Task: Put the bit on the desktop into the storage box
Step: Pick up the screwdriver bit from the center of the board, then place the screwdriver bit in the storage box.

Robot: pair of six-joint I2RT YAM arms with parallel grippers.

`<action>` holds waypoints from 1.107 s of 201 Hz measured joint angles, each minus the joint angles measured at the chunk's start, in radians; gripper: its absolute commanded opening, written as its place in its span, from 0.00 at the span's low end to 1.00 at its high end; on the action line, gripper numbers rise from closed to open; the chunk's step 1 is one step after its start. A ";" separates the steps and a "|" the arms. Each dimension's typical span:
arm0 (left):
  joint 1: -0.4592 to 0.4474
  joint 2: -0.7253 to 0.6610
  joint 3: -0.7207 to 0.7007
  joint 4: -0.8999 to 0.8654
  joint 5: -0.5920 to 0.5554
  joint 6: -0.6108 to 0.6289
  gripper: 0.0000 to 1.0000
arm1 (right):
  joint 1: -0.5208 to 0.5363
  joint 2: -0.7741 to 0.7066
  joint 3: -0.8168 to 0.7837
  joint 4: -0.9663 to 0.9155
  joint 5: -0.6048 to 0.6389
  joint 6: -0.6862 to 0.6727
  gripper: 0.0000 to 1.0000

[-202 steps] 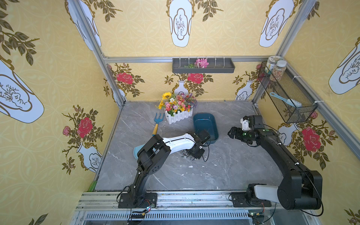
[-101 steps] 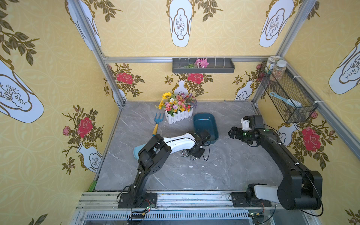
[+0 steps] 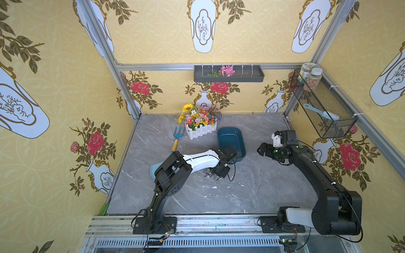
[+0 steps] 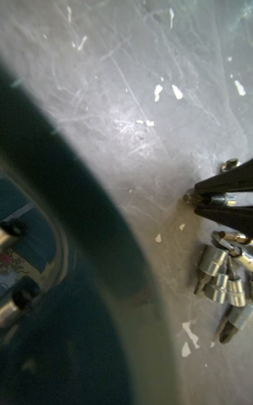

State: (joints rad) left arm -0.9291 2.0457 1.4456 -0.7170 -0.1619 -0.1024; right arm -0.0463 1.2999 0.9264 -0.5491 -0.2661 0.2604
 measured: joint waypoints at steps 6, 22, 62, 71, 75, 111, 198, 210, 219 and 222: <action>0.000 -0.005 -0.002 0.003 0.000 0.000 0.13 | 0.000 0.000 0.000 0.000 0.000 0.000 0.97; 0.000 -0.023 -0.008 0.013 0.000 0.000 0.13 | -0.001 0.000 0.000 0.002 0.000 0.000 0.97; 0.000 -0.068 -0.011 0.016 0.002 0.000 0.12 | -0.002 0.000 0.000 0.002 0.000 0.000 0.97; 0.000 -0.077 -0.010 0.016 0.002 0.000 0.12 | -0.002 0.000 0.000 0.002 0.000 0.000 0.97; 0.000 -0.080 -0.009 0.016 0.002 0.000 0.12 | -0.002 0.000 0.000 0.002 0.000 0.000 0.97; 0.000 -0.126 0.037 0.014 0.002 0.017 0.12 | -0.002 -0.003 -0.001 0.002 0.000 0.000 0.97; 0.003 -0.100 0.247 -0.005 -0.044 0.103 0.11 | -0.006 -0.011 -0.001 0.002 -0.001 0.000 0.97; 0.005 -0.085 0.277 -0.015 -0.045 0.119 0.11 | -0.006 -0.011 -0.001 0.002 -0.002 0.000 0.97; 0.006 -0.076 0.296 -0.018 -0.046 0.129 0.11 | -0.006 -0.011 -0.001 0.001 -0.002 0.000 0.97; 0.007 -0.072 0.302 -0.017 -0.047 0.129 0.11 | -0.006 -0.011 -0.001 0.001 -0.003 0.000 0.97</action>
State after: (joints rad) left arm -0.9222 1.9739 1.7477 -0.7338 -0.2092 0.0269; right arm -0.0528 1.2884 0.9257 -0.5480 -0.2687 0.2604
